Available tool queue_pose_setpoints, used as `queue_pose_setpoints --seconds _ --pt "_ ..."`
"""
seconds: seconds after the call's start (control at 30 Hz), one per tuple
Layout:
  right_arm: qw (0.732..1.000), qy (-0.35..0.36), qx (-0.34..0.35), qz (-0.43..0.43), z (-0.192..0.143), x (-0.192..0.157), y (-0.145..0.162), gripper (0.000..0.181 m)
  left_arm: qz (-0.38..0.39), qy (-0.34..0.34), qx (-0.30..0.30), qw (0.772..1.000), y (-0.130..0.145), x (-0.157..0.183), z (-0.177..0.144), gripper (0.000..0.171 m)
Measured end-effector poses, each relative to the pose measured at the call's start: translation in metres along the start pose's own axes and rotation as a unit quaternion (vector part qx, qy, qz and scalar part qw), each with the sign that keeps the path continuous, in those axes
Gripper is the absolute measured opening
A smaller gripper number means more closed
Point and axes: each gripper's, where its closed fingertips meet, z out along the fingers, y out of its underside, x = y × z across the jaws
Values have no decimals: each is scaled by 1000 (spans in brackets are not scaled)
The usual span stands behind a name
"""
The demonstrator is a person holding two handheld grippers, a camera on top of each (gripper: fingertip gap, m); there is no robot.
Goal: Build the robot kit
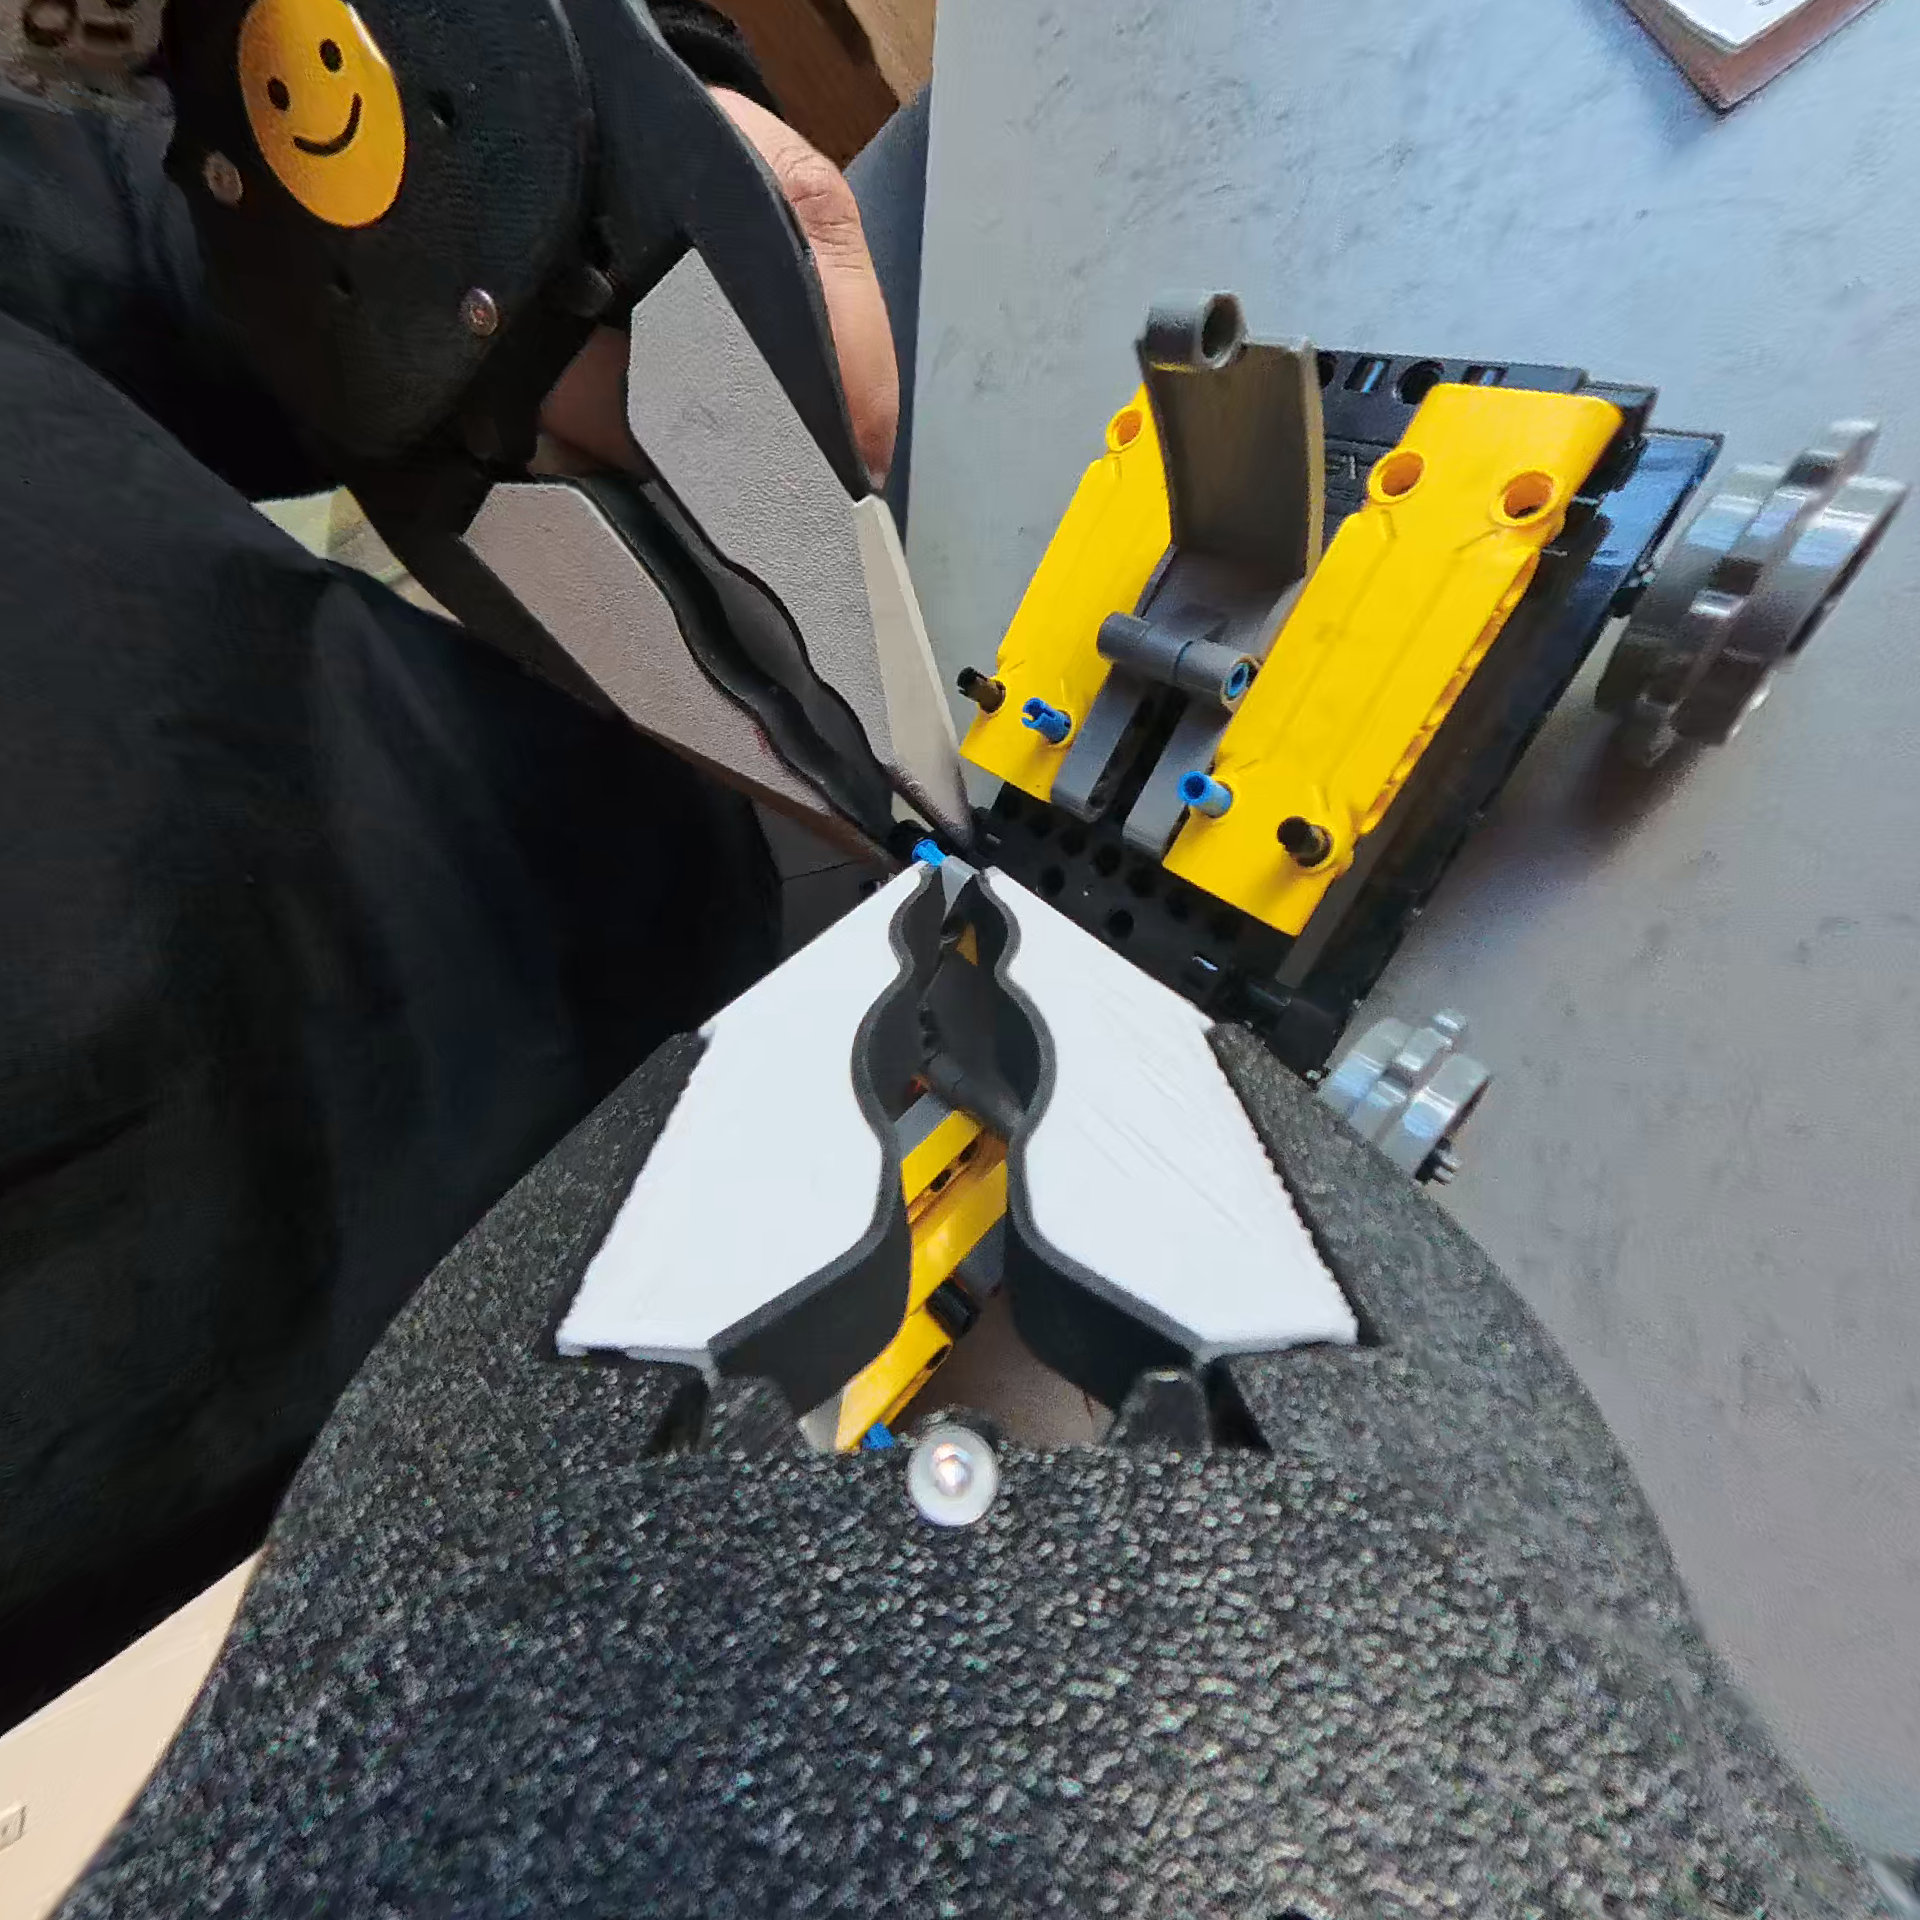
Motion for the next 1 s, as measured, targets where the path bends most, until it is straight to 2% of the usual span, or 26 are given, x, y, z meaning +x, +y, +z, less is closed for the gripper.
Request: queue_pose_setpoints --seconds 0.13,0.47,0.7,0.87,0.93,0.97,1.0 --pt "1000 1 4 17 -1 -1 3 6 27 -12 -7 1000 0 0 0 5" --pt "999 15 52 -8 -2 3 0 2 53 -10 -28 998 -3 -3 3 4" --pt "997 28 75 -11 -2 6 -2 0 -11 -28 -32 999 -4 -5 5 5" --pt "994 71 84 -12 -6 12 -5 1 -59 -54 8 997 -7 -9 8 5" --pt "994 65 85 0 -10 13 -5 4 -65 -51 14 996 -9 -6 8 6" --pt "995 52 89 11 -11 11 -5 13 -65 -52 18 996 -10 -5 8 6" --pt "994 43 93 21 -13 9 -4 17 -65 -43 25 997 -13 -2 7 13"
